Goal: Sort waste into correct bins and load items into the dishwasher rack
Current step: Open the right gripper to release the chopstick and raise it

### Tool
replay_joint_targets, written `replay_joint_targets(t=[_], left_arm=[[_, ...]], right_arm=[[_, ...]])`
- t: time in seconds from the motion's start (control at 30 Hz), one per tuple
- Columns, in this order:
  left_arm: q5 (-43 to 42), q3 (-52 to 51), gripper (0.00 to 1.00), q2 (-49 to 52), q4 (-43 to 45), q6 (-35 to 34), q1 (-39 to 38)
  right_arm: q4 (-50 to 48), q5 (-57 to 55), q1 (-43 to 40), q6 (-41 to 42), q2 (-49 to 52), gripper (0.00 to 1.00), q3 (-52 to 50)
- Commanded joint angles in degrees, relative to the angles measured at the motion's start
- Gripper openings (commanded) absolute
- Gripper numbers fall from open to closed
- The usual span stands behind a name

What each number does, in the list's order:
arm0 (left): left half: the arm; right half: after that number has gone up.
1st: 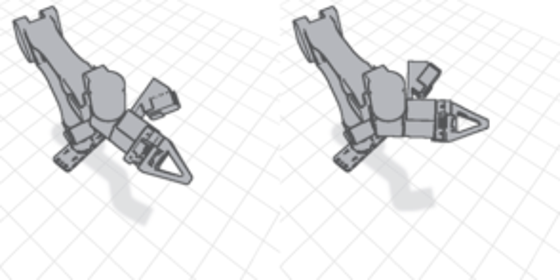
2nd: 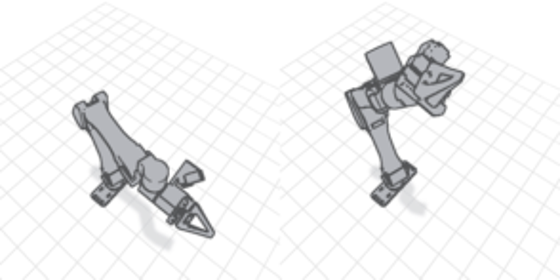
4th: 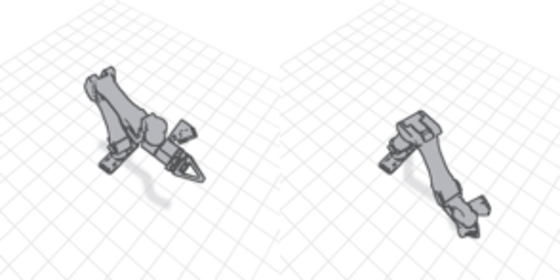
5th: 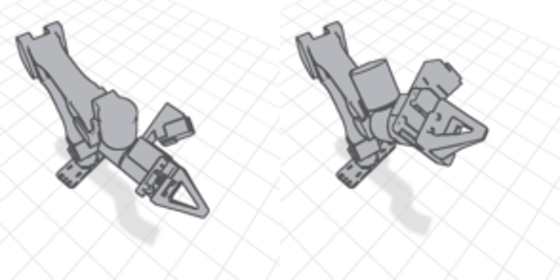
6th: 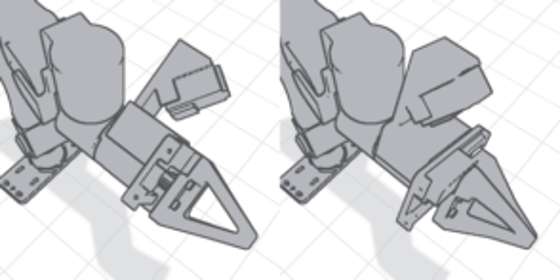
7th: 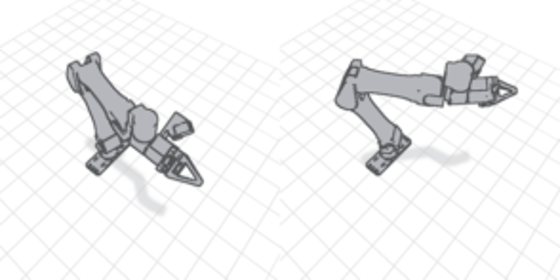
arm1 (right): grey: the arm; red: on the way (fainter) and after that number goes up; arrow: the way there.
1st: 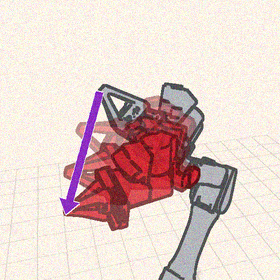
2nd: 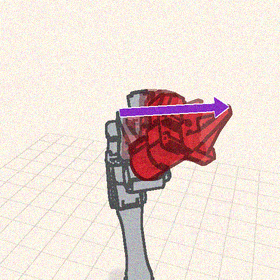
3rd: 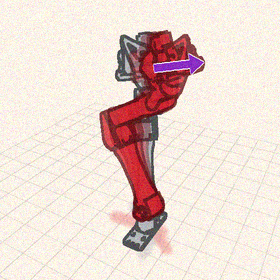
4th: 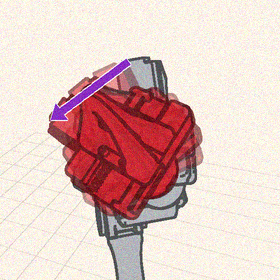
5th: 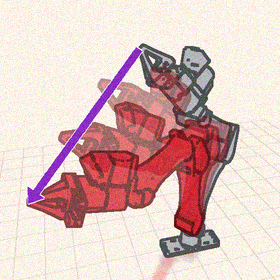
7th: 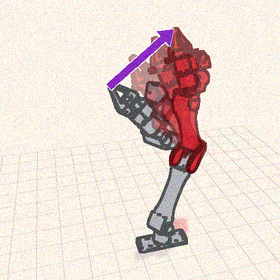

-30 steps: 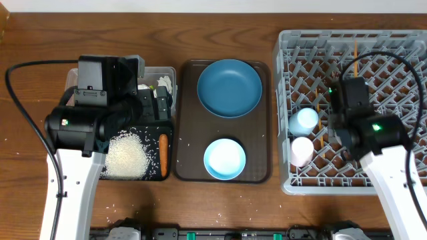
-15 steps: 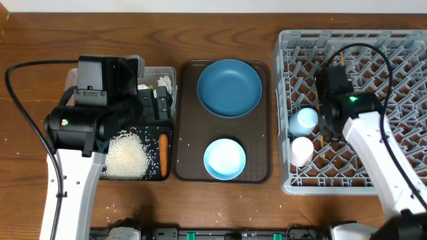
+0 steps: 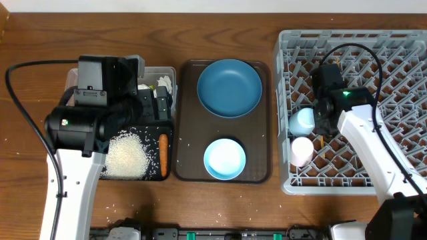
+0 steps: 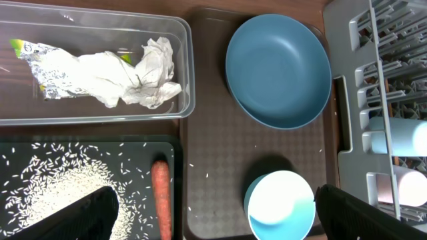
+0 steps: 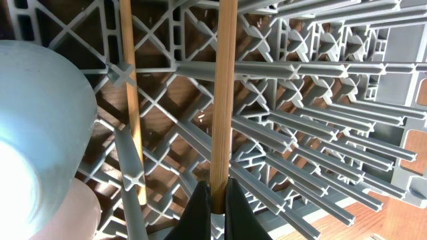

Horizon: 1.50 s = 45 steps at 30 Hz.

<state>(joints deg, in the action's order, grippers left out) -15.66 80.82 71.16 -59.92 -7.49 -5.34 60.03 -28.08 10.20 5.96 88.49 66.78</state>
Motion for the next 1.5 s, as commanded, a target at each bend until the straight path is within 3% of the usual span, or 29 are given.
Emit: replay_joint_targets(t=[0.0,0.73,1.47], left_arm=[[0.57,0.09,0.96,0.04,-0.13,-0.09,0.31],[0.57,0.09,0.97,0.04,-0.13,-0.09,0.31],[0.57,0.09,0.97,0.04,-0.13,-0.09,0.31]], right_arm=[[0.22,0.90,-0.13,-1.36,-0.15,0.01,0.24],[-2.86,1.81,0.15,-1.46,-6.97,0.01,0.28],[-7.56,6.03,-2.29,-6.47,-4.42,0.02,-2.19]])
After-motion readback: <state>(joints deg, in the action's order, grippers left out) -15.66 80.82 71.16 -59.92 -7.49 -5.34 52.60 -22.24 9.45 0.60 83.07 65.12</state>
